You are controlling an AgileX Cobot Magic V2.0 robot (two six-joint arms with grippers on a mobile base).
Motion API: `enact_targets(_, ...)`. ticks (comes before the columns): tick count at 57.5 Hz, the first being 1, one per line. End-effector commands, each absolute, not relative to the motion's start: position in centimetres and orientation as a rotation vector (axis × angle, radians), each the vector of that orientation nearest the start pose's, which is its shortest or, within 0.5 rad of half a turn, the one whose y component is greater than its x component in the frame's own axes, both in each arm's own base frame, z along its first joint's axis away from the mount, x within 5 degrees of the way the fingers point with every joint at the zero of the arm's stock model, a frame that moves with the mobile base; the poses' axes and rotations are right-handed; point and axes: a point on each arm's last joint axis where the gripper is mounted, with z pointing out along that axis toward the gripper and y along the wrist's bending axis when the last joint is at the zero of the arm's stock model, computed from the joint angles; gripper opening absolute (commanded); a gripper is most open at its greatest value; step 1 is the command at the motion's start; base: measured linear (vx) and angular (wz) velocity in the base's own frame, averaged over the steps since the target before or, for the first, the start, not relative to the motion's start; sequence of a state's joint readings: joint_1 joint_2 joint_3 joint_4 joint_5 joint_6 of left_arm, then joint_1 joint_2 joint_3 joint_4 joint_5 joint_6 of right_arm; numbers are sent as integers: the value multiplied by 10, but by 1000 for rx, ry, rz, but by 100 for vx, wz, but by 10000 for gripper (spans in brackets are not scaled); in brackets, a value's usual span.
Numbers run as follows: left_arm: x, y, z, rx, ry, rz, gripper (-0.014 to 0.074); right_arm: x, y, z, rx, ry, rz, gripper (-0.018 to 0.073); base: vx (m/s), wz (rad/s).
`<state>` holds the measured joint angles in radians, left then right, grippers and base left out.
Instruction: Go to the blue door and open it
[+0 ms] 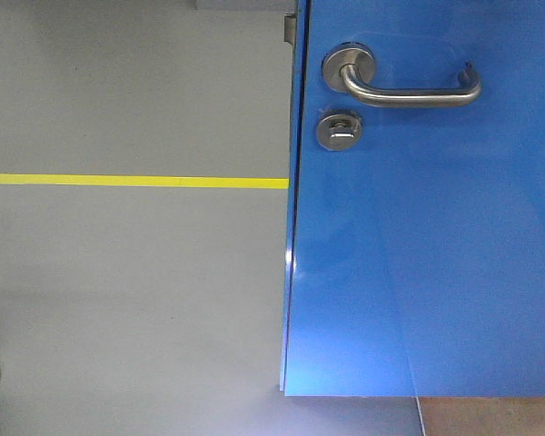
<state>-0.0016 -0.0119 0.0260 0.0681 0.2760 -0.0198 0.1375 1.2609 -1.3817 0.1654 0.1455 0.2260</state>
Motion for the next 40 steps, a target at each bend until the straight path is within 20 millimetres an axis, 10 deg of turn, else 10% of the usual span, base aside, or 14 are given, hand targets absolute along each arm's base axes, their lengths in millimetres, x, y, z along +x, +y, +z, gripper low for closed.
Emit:
enact_targets(1, 54, 1, 197, 28, 1650, 33, 73, 270, 38, 505, 160, 1377, 439, 12, 0, 0)
enact_targets(20, 54, 1, 197, 28, 1650, 33, 73, 270, 38, 499, 126, 1403, 391, 12, 0, 0)
enact_targets(40, 54, 1, 197, 28, 1650, 33, 73, 161, 30, 411, -132, 1474, 153, 12, 0, 0)
